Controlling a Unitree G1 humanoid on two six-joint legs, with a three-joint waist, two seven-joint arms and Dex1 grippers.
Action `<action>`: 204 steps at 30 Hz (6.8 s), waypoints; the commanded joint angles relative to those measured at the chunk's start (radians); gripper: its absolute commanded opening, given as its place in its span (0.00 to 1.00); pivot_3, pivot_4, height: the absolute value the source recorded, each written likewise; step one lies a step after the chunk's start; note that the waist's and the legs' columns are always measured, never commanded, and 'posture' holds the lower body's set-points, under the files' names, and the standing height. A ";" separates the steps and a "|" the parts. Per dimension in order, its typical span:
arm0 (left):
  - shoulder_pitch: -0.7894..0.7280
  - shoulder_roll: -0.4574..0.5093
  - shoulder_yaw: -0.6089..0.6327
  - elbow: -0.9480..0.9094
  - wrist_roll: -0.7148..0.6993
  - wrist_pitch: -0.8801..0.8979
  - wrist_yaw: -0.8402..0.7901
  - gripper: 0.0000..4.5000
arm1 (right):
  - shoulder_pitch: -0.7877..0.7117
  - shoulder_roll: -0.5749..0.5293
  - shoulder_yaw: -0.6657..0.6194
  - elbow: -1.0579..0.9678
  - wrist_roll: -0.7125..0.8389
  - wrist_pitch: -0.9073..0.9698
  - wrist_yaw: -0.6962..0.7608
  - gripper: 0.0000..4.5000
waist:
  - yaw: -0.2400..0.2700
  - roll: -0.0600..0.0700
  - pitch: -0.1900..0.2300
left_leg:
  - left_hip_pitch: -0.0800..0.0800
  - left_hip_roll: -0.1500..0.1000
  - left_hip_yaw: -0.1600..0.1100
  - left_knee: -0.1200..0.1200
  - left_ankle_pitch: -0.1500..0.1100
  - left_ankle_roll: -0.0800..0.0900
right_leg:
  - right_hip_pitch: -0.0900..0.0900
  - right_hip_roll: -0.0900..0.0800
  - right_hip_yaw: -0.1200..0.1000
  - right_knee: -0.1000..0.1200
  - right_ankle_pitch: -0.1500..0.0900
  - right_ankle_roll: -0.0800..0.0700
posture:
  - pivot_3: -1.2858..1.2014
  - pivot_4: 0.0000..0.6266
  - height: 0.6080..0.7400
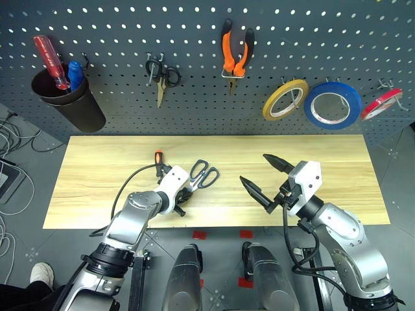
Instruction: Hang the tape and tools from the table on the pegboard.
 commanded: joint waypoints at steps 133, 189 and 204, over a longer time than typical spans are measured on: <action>-0.151 -0.106 0.247 0.279 0.023 -0.110 0.360 1.00 | -0.178 -0.078 0.019 -0.065 0.197 0.158 0.043 1.00 | 0.020 -0.010 -0.004 | 0.008 -0.001 -0.001 0.004 -0.003 0.005 | 0.010 0.000 -0.001 0.002 0.000 -0.001 | 0.53 0.75 1.00; 0.037 -0.041 0.270 -0.673 0.259 -0.184 0.508 0.19 | -0.092 -0.062 -0.008 0.001 0.139 -0.110 0.142 1.00 | 0.060 -0.018 -0.106 | -0.002 -0.001 0.000 0.002 0.003 -0.005 | 0.002 -0.002 -0.006 -0.001 0.000 -0.001 | 0.59 0.29 1.00; -0.357 0.077 0.349 -0.262 0.258 -0.475 0.521 0.19 | -0.117 -0.034 -0.009 0.020 0.117 -0.129 0.118 1.00 | 0.083 -0.023 -0.126 | -0.001 -0.001 0.002 0.003 0.003 -0.005 | 0.003 -0.001 -0.006 0.000 0.000 -0.001 | 0.58 0.29 1.00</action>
